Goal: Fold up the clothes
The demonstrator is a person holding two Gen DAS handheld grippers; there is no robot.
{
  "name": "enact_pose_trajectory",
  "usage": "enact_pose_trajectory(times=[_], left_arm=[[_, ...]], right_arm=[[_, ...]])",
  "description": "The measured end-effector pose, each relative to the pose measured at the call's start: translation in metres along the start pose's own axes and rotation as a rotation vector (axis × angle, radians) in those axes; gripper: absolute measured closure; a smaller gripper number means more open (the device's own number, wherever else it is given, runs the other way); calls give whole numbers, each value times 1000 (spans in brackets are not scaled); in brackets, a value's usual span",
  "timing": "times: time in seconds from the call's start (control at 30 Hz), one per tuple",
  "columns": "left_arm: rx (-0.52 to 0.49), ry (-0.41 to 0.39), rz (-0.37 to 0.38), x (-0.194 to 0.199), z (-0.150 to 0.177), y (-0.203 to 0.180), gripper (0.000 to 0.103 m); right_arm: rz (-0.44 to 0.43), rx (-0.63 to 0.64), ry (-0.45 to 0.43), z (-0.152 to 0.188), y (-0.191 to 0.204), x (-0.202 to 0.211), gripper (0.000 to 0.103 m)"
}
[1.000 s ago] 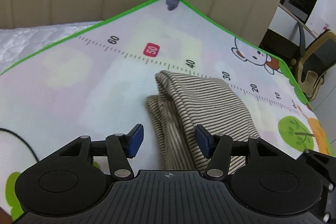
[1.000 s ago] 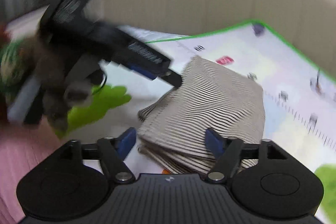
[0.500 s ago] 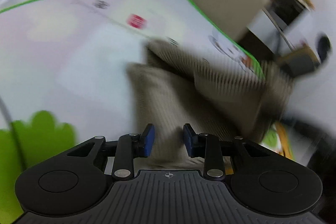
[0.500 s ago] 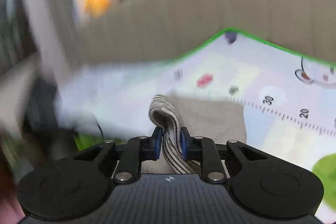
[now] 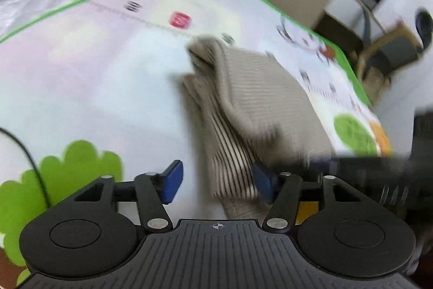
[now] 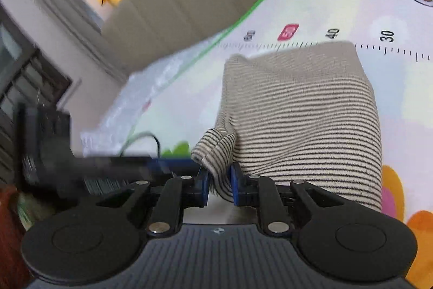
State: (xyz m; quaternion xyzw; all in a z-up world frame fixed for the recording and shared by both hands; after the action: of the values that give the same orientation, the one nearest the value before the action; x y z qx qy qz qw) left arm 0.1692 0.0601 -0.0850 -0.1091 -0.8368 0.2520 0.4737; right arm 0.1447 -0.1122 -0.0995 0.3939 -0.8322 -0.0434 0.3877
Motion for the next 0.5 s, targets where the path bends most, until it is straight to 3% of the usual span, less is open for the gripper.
enact_pose_trajectory(times=[0.13,0.2,0.27,0.33,0.4,0.5], left_arm=[[176,-63,98,10,-15,8,33],[198,-52,98,1,-13,3,33],[143,-21,42,-19,-6,-7,39],[69,12,-26,-37,6,-11,38],[58,19,-11,-40,7,-10,38],[41,17,-14,-39,9,-9,38]], right_arm=[[54,199,64,14,19,-13,86],[87,326,93,17,34,-22,86],[119,436,116,23,46,-28,85],[129,471,122,22,48,-23,82],[139,506,127,21,51,-17,76],[61,371,122,12,36,11,51]])
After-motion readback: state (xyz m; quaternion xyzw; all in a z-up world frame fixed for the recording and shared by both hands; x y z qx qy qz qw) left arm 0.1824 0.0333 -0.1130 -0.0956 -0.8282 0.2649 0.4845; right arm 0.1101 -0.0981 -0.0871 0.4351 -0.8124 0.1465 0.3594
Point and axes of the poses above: each gripper's, at about its wrist camera, not at the fingertips, and x roughly against the way its jaws point, y to its left, z to its underside, the point moved 9 cm from there along -x, roughly the way its jaws point, and after that the axes turned 15 degrees about x, right-handed, at the moved point
